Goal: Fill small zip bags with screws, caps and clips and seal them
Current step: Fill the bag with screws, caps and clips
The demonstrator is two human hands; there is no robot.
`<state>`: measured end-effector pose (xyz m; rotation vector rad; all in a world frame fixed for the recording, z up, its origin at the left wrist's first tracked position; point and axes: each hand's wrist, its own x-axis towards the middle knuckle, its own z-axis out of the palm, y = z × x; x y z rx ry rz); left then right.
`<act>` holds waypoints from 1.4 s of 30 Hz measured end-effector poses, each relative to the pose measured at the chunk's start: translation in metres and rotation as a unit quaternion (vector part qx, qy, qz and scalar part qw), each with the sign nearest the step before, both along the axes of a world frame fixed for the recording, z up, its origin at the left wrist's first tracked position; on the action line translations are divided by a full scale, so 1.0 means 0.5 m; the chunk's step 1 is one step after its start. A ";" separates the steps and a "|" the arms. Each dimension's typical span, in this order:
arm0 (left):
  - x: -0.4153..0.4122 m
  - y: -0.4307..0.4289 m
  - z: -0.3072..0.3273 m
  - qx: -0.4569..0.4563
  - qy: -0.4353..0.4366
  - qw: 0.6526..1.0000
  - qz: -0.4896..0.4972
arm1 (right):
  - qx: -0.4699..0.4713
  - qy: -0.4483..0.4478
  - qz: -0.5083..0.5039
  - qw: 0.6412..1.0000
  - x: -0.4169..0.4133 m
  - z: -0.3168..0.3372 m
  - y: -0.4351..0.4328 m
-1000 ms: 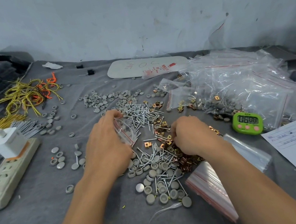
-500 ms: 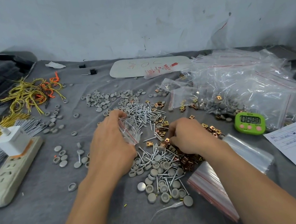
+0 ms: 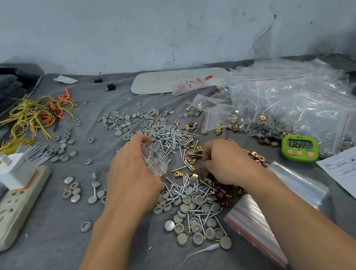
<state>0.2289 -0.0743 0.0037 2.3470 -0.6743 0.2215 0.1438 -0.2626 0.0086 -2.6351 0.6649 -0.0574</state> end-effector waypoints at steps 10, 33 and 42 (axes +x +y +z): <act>-0.009 -0.005 -0.005 0.007 -0.032 0.999 0.000 | 0.490 -0.145 -0.003 0.860 -0.001 0.027 0.029; -0.028 -0.018 0.012 -0.018 -0.043 0.998 -0.043 | 0.480 -0.162 -0.028 0.862 -0.002 0.032 0.045; -0.033 -0.011 0.023 -0.026 -0.036 0.991 -0.123 | 0.463 -0.148 0.022 0.874 -0.002 0.027 0.043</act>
